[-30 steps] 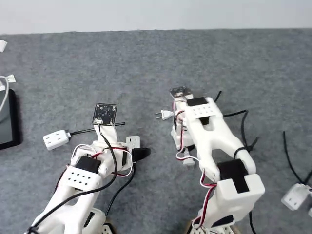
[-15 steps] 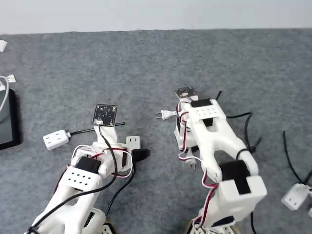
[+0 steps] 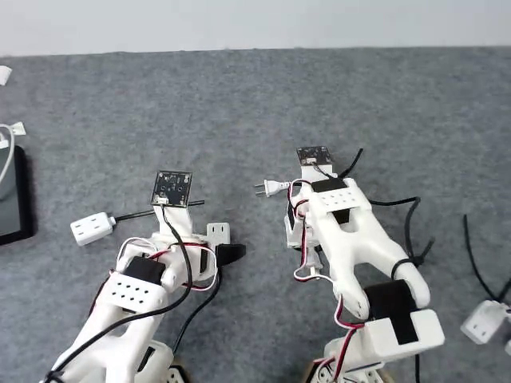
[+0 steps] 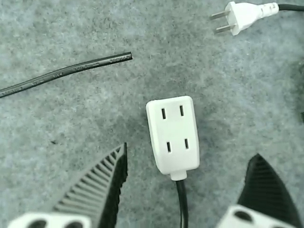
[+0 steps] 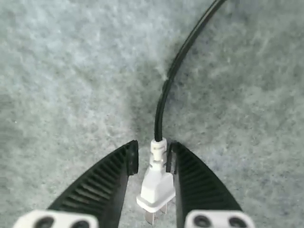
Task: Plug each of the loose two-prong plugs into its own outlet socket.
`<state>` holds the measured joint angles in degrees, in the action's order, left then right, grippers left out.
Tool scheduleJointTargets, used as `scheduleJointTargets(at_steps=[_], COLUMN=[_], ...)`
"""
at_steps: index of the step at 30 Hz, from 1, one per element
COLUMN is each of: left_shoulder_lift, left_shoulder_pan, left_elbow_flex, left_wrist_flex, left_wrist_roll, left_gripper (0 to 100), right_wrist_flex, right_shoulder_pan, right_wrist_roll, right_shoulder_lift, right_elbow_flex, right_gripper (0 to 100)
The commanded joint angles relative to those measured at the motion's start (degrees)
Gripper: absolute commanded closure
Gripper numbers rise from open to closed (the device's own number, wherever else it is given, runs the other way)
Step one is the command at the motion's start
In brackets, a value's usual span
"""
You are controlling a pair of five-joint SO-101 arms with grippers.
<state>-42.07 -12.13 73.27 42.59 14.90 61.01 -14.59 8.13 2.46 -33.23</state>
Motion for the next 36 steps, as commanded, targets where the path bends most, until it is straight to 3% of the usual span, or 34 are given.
scheduleJointTargets(at_steps=[1,12,17,24,36], left_shoulder_lift=[-1.23,-1.23,-1.23,-1.23,-1.23], left_shoulder_pan=[0.09,0.09,0.09,0.09,0.09], left_elbow_flex=[-0.66,-0.66,-0.66,-0.66,-0.66], left_wrist_flex=[-1.58,-1.58,-1.58,-1.58,-1.58], left_wrist_roll=[-0.53,-0.53,-0.53,-0.53,-0.53], left_gripper=[67,67,67,67,67], right_wrist_flex=[1.89,2.77,1.27,1.27,1.8], right_shoulder_pan=[1.36,5.67,5.23,0.66,0.4], right_wrist_roll=[0.44,0.97,0.88,0.88,0.88], right_shoulder_lift=[-2.15,-9.98,-6.73,0.66,2.33], right_elbow_flex=[2.55,-0.79,-0.7,1.58,2.9], right_gripper=[88.7,89.0,98.4,95.8,95.3])
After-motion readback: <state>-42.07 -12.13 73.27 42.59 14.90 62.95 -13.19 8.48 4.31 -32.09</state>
